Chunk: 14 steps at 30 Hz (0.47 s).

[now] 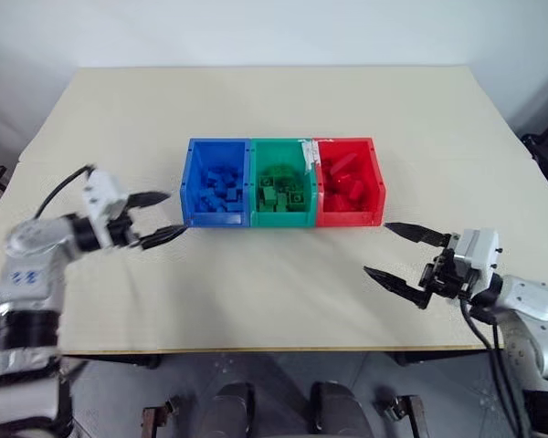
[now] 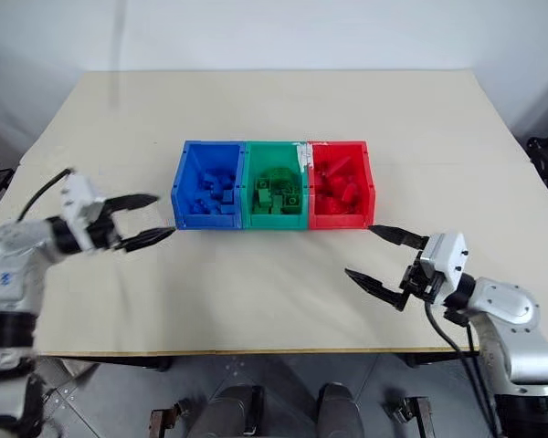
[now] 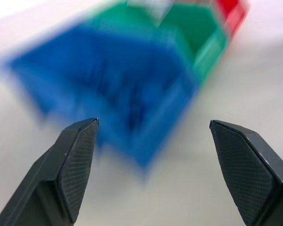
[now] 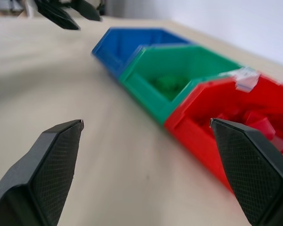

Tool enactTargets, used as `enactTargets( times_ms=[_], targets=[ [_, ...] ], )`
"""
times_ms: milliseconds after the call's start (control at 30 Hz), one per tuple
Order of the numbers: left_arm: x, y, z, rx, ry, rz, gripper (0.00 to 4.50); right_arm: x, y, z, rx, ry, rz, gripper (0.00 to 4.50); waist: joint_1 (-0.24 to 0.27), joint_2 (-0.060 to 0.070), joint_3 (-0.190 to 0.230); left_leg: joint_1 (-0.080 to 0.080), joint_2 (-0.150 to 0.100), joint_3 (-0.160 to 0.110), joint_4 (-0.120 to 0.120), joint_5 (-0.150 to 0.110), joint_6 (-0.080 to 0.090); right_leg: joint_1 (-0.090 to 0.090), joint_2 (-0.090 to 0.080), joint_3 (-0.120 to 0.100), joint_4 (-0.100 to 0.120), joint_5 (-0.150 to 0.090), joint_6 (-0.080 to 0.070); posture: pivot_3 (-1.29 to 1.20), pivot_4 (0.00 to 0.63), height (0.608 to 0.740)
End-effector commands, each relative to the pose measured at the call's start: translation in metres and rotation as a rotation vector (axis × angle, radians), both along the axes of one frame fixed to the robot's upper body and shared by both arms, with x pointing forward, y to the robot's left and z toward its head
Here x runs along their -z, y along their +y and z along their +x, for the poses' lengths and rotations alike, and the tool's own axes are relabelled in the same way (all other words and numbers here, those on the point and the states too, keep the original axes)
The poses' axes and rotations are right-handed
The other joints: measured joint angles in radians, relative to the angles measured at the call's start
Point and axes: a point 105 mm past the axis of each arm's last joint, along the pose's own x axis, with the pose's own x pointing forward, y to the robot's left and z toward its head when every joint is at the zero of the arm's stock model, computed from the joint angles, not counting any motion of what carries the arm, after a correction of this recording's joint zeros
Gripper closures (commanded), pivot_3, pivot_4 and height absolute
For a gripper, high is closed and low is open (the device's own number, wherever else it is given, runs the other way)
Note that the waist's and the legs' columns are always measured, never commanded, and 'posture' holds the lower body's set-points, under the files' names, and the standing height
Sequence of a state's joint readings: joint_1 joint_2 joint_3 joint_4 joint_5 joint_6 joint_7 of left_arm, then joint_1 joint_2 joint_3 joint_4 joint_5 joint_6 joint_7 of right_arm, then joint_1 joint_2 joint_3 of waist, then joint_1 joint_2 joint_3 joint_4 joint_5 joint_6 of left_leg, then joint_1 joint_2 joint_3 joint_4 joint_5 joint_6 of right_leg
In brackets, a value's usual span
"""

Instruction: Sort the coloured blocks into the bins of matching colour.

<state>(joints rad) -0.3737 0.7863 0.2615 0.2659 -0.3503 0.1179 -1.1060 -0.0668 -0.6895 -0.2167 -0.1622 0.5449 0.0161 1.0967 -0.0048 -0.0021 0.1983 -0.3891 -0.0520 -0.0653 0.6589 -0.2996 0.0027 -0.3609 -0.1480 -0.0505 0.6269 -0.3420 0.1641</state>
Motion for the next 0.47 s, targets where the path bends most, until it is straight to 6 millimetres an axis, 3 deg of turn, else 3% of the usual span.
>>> enactTargets(
  times_ms=[33,267,467],
  targets=[
    [-0.004,0.01,-0.015,-0.043,-0.071,0.031,0.49,0.002,-0.006,-0.006,-0.041,-0.001,-0.025,0.0,0.008,0.0,0.0,0.0,0.0,0.0,0.0,0.0,0.0,0.001,-0.001,0.0,0.0,0.0,0.0,0.0,0.15,0.74],
    [0.014,0.003,-0.036,-0.031,-0.035,0.051,0.49,0.009,-0.006,-0.002,-0.07,0.006,-0.051,0.0,0.028,0.0,0.0,0.0,-0.001,-0.001,0.004,0.0,0.0,0.002,-0.001,0.0,-0.003,0.0,0.0,0.0,0.15,0.74],
    [0.01,0.002,-0.033,-0.065,-0.069,0.034,0.49,0.008,-0.008,0.001,-0.076,0.003,-0.056,0.0,0.025,0.0,0.0,0.0,0.0,-0.001,0.003,-0.001,0.0,0.001,-0.001,0.0,-0.001,0.0,0.0,0.0,0.15,0.74]
  ],
)
